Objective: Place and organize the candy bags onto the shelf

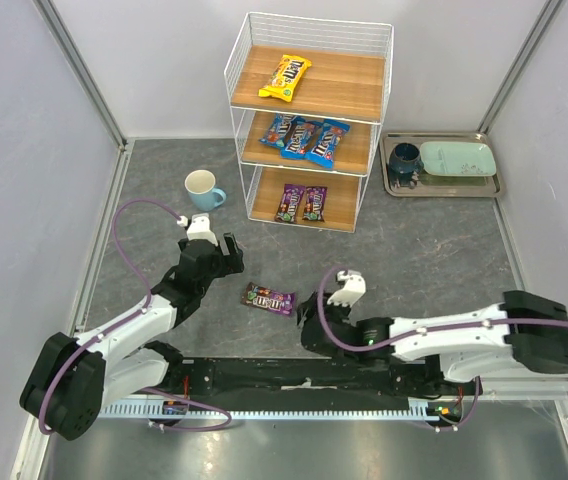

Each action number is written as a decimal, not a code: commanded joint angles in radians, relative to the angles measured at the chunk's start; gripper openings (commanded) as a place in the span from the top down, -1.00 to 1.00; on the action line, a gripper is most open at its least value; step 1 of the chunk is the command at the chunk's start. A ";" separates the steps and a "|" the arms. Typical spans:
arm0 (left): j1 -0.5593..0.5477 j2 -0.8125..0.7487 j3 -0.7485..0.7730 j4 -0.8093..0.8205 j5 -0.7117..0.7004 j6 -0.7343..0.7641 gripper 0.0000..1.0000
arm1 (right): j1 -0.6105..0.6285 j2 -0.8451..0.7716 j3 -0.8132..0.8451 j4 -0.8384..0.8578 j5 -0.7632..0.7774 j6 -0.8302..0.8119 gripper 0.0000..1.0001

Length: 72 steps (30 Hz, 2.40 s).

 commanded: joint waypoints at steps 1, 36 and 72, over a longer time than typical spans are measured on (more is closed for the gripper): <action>0.005 0.002 -0.003 0.044 0.002 -0.019 -0.85 | -0.083 -0.137 0.005 -0.031 0.121 -0.233 0.03; 0.007 0.005 -0.003 0.045 0.012 -0.017 -0.84 | -0.492 0.405 0.319 0.137 -0.667 -1.033 1.00; 0.008 0.010 -0.001 0.048 0.009 -0.017 -0.84 | -0.292 0.402 0.293 0.208 -0.991 -0.948 1.00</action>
